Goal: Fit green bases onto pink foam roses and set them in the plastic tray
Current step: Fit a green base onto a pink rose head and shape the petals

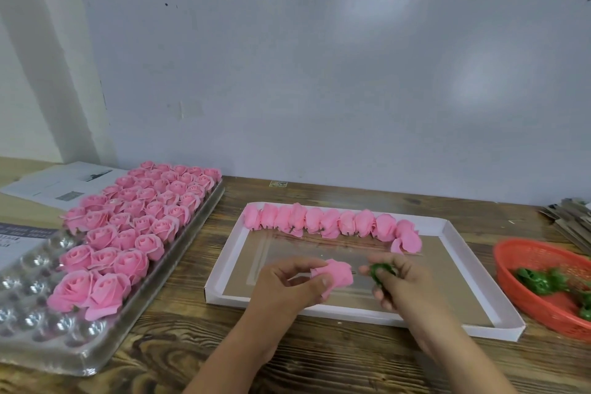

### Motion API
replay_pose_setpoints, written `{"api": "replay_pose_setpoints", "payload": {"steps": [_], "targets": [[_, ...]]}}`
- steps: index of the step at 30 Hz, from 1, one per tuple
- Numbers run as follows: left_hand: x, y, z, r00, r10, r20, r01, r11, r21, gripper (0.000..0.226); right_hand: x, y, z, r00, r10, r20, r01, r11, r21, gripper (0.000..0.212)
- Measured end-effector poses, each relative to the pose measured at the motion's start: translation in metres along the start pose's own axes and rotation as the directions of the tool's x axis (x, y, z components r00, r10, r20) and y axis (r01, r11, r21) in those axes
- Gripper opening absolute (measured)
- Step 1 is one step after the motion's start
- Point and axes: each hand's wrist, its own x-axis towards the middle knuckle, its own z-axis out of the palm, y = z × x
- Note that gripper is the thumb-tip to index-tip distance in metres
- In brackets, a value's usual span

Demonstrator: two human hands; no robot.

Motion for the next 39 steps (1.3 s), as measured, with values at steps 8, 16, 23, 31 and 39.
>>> {"api": "replay_pose_setpoints", "payload": {"steps": [8,16,23,31,39], "targets": [[-0.001,-0.004,0.002,0.999,-0.007,0.031,0.003,0.995,0.100,0.020,-0.014,0.003,0.021,0.977,-0.178,0.114,0.203,0.938,-0.281,0.032],[0.003,-0.006,0.001,0.999,-0.009,-0.040,0.013,0.994,0.109,0.019,-0.025,-0.002,0.018,0.970,-0.061,0.235,0.072,0.997,-0.040,0.041],[0.002,-0.006,0.001,0.998,-0.008,-0.070,0.012,0.998,0.063,0.018,-0.025,-0.003,0.017,0.959,-0.003,0.283,-0.036,0.991,0.132,0.036],[0.003,-0.005,0.000,0.996,-0.067,-0.057,0.066,0.998,-0.011,0.016,-0.025,-0.004,0.013,0.962,-0.139,0.234,0.146,0.989,-0.011,0.034],[0.001,-0.004,-0.001,0.996,-0.085,0.014,0.086,0.995,-0.049,0.029,-0.025,0.007,0.018,0.927,-0.202,0.317,0.225,0.974,-0.035,0.043]]}}
